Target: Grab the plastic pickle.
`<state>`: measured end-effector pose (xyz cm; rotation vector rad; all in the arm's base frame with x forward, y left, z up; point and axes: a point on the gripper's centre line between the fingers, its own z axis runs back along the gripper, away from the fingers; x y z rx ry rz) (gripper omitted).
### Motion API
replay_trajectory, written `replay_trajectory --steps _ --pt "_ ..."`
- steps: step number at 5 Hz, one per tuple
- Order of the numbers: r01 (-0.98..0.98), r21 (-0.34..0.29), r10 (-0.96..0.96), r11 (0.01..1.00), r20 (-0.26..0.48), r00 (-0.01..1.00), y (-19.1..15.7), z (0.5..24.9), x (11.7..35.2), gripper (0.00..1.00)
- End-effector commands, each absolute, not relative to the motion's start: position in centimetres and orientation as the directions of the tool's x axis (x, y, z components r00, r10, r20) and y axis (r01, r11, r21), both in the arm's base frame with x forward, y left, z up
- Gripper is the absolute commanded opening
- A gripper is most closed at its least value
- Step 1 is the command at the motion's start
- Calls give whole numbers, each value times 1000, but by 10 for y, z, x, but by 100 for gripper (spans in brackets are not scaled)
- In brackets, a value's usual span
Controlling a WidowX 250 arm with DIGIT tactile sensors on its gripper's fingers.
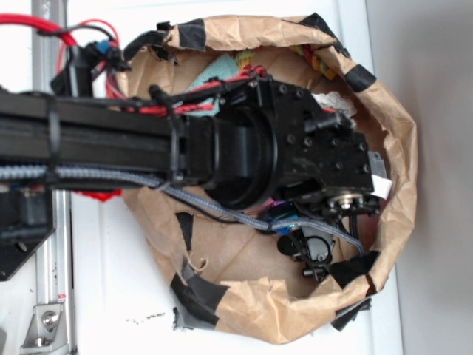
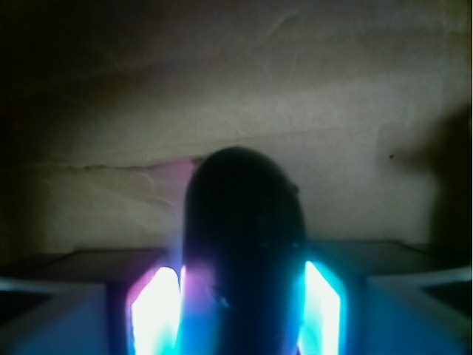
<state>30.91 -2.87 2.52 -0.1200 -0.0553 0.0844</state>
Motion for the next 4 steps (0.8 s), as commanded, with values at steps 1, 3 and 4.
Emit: replay_trajectory --steps 1,3,4 --pt "147 -64 -126 987 254 959 1 134 310 0" --pt "300 -35 -280 953 272 921 -8 177 295 0" --pt "287 -8 -279 958 207 938 -7 164 288 0"
